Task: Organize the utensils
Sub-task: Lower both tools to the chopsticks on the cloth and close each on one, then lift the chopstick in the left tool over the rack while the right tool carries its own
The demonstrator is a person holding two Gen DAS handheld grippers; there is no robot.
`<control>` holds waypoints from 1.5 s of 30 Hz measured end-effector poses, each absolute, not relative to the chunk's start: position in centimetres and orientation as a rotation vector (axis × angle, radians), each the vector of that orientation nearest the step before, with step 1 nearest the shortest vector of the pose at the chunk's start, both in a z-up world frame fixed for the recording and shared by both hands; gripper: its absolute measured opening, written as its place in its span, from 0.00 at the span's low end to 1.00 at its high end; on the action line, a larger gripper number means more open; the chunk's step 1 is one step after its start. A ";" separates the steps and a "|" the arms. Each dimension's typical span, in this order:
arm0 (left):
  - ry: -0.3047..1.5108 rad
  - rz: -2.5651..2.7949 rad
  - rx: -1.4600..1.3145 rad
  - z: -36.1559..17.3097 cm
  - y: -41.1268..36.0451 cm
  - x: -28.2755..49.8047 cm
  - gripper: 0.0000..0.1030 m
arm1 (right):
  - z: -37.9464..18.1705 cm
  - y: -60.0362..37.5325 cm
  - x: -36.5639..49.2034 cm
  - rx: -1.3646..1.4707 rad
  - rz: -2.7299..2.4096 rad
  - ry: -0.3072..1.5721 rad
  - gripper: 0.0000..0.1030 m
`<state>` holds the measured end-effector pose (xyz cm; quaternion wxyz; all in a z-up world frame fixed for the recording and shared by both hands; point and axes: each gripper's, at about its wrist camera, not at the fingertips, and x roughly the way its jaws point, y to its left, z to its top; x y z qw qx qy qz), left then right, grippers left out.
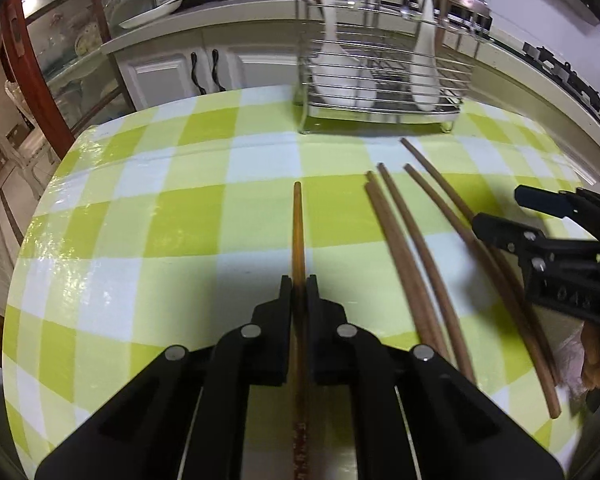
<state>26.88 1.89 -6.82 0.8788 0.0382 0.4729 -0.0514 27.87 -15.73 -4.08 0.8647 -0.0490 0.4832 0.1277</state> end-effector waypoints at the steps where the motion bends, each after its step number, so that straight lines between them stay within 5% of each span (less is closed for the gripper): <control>1: 0.985 -0.109 0.080 -6.8 2.1 26.9 0.07 | -4.3 -15.6 28.3 -0.102 0.269 1.026 0.61; 9: 0.984 -0.107 0.084 -6.8 3.0 27.6 0.10 | -4.5 -14.5 30.2 -0.139 0.283 1.061 0.50; 16: 0.999 -0.108 0.091 -6.7 3.0 29.0 0.11 | -4.3 -13.1 30.7 -0.154 0.322 1.075 0.28; 19: 1.000 -0.112 0.098 -6.7 2.9 29.3 0.07 | -4.3 -12.7 30.5 -0.154 0.341 1.071 0.11; 45: 0.803 -0.129 0.016 1.4 3.2 24.6 0.07 | 5.6 -18.5 23.9 -0.022 0.318 0.869 0.08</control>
